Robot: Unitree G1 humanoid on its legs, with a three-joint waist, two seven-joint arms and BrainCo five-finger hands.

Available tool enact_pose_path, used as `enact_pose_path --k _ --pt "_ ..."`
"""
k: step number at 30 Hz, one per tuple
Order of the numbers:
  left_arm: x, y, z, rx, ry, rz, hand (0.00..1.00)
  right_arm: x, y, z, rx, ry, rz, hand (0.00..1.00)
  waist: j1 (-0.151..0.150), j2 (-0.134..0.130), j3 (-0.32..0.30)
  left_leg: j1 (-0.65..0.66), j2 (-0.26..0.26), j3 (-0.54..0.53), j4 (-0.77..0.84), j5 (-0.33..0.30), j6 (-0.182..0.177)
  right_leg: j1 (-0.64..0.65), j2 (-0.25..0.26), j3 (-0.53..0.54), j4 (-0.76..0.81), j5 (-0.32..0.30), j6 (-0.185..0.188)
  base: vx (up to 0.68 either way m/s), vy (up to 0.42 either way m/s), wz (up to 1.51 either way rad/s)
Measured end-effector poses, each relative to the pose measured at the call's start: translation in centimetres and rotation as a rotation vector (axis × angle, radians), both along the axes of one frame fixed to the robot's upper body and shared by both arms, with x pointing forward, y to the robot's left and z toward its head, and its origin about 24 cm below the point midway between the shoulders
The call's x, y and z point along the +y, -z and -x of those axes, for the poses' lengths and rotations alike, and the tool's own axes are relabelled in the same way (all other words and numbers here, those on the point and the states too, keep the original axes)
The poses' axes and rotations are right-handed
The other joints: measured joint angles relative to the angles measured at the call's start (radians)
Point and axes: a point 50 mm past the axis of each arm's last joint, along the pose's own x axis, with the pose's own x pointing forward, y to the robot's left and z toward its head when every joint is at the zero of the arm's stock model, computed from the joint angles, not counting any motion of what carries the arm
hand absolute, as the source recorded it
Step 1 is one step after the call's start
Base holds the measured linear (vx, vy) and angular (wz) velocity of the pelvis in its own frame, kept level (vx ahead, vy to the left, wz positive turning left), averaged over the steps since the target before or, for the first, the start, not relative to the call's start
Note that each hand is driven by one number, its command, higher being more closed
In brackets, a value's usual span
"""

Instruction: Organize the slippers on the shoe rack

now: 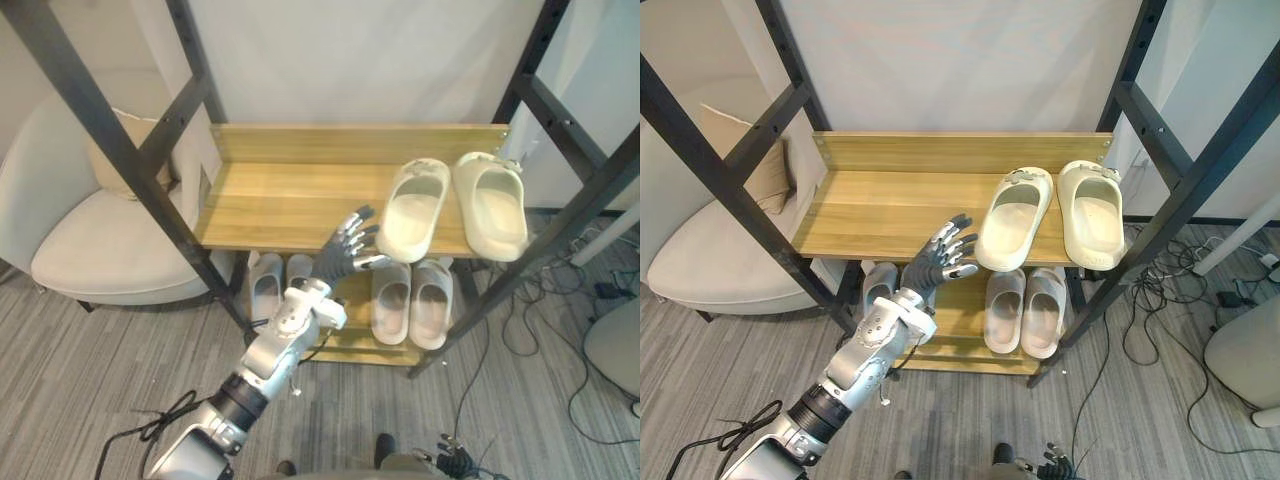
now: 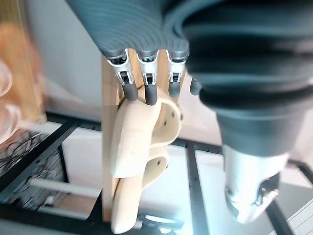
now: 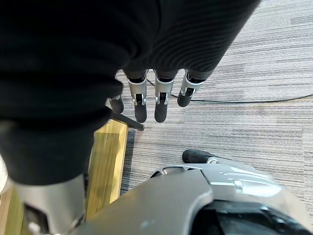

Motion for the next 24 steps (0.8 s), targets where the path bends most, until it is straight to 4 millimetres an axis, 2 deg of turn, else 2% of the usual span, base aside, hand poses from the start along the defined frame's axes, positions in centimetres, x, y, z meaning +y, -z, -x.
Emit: enact_pose_path --k 8,10,24 --pt "-1.1 -1.5 -1.2 -0.029 0.014 0.002 0.0 0.0 0.0 -0.4 -0.005 0.002 -0.002 0.0 -0.024 -0.002 0.001 0.003 0.001 0.038 -0.014 0.0 0.0 -0.025 0.003 0.03 0.0 0.005 -0.001 0.0 -0.004 -0.14" --pt "-0.8 -1.9 -1.9 -0.026 -0.015 0.003 0.0 0.1 -0.1 -0.4 -0.008 0.01 -0.004 0.0 -0.04 -0.003 0.002 0.004 0.0 0.039 -0.015 -0.001 -0.001 -0.025 0.002 0.031 0.0 0.005 -0.001 0.01 -0.005 -0.02" --pt "0.3 -2.5 -3.2 -0.028 -0.082 0.015 0.0 0.0 -0.1 -0.6 -0.017 0.031 -0.008 0.0 -0.049 -0.006 0.011 0.005 0.002 0.041 -0.015 -0.001 -0.001 -0.024 0.003 0.03 0.0 0.005 -0.001 0.0 -0.001 0.0"
